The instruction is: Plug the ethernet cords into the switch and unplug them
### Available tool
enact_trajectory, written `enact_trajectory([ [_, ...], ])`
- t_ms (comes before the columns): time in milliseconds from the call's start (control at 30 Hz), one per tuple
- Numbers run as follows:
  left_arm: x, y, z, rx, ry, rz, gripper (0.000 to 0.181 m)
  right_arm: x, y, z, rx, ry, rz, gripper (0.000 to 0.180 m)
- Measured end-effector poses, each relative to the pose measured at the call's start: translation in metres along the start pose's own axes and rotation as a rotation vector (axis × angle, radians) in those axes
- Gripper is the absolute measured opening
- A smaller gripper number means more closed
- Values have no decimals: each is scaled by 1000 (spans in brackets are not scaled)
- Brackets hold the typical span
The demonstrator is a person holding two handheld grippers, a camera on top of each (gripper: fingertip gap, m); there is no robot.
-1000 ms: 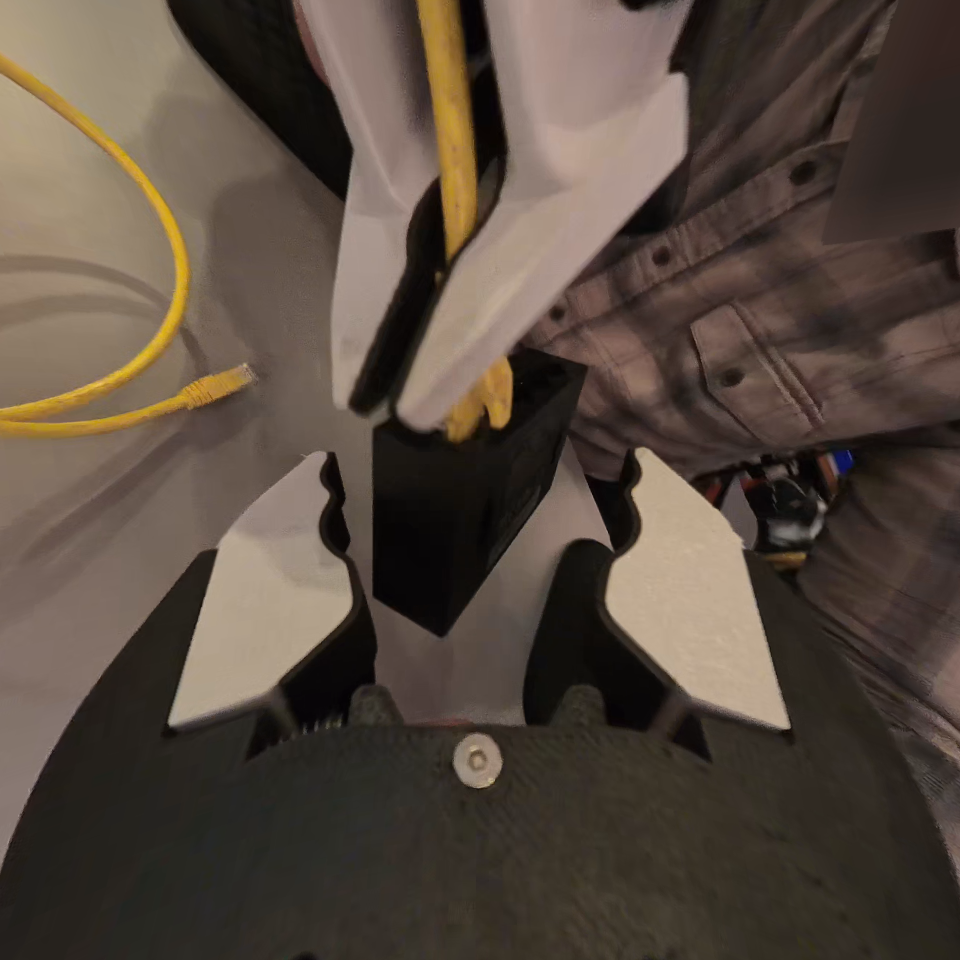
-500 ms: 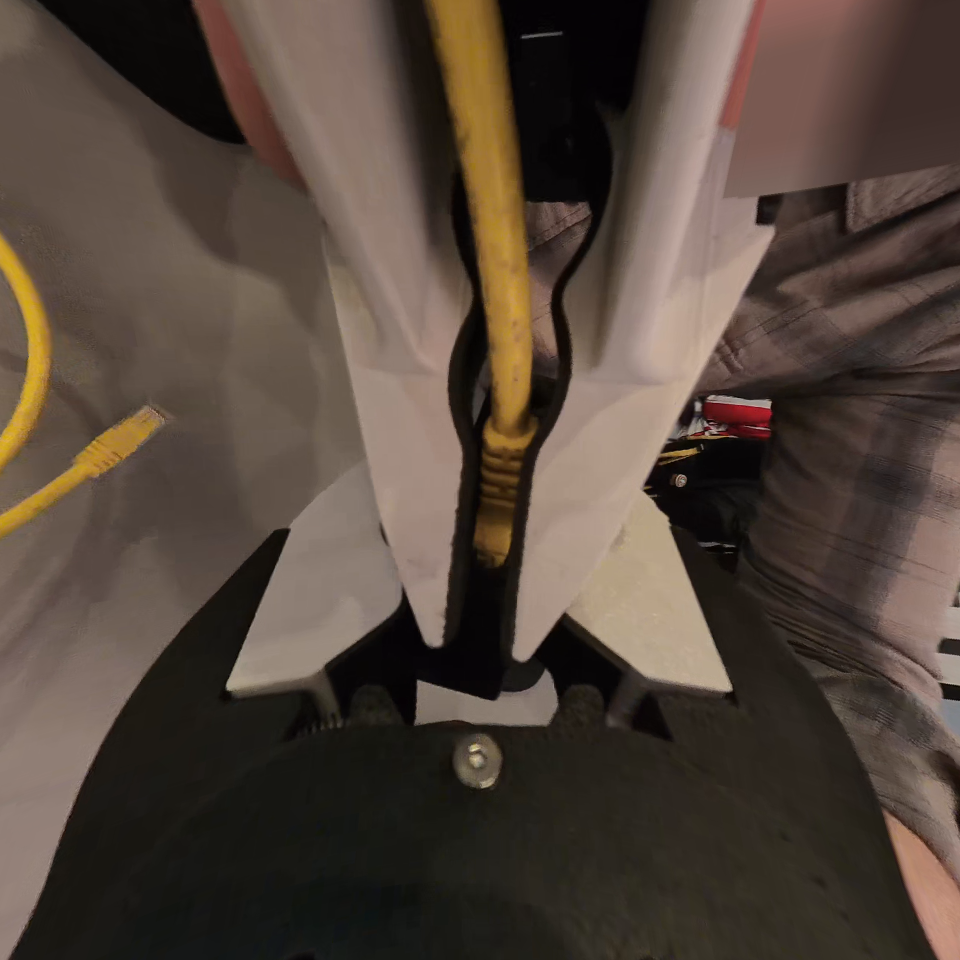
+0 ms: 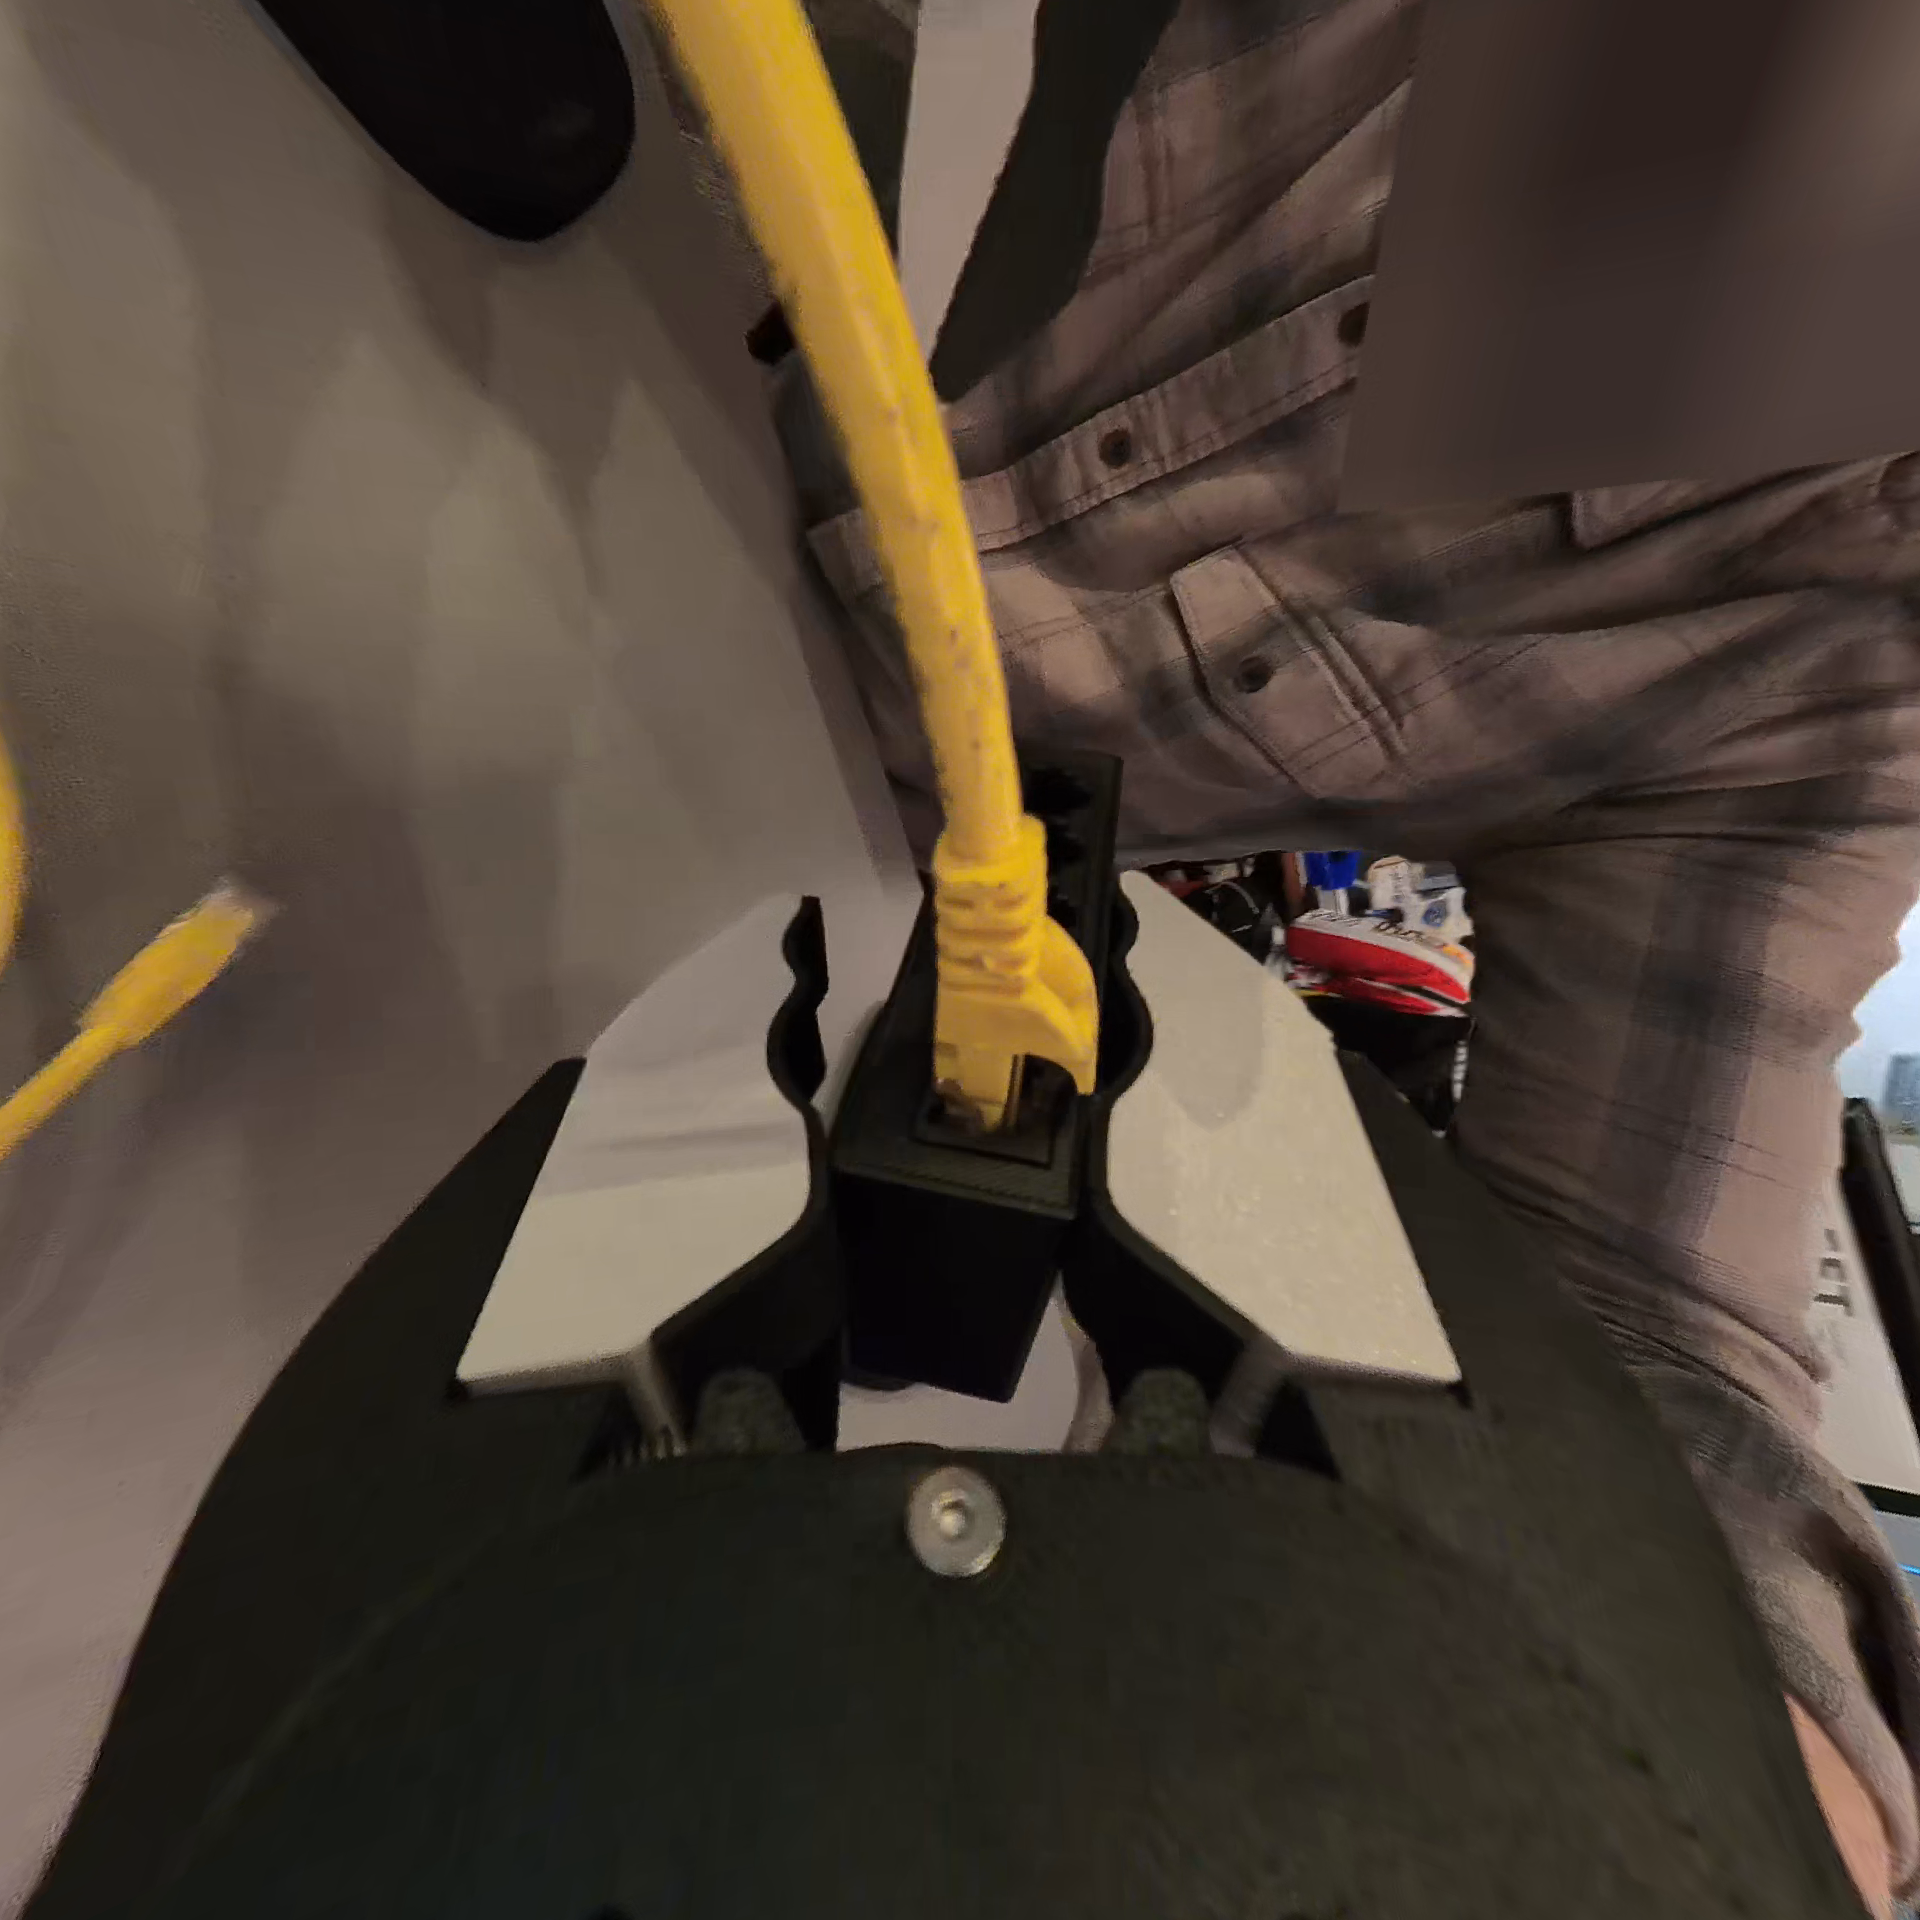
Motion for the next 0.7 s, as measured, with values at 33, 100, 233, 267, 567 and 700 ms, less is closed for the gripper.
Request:
enact_trajectory([
  [33,3,-1,-3,14,9,-3,51,-4,0,-1,-10,-21,-24,56],
  [100,5,-4,-7,27,16,-36,51,-11,-5,3,-75,-49,-51,51],
  [233,8,-9,-13,26,-15,-113,50,-17,-10,5,-104,-75,-65,50],
  [267,10,-11,-14,39,-13,-130,50,-18,-9,6,-105,-82,-77,50],
  [567,10,-54,-16,258,13,-128,50,-44,-3,22,-39,-138,-149,54],
  [700,8,-66,-24,345,52,-83,51,-47,-8,24,-50,-63,-131,46],
])
Point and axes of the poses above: each gripper's, where its closed fingertips meet, y back along the fingers, x out of its underside, z = x × y across the jaws, the point moved 3 cm from there along y, back along the fingers, and after that the axes turned 6 degrees about y, right-handed, at the moved point
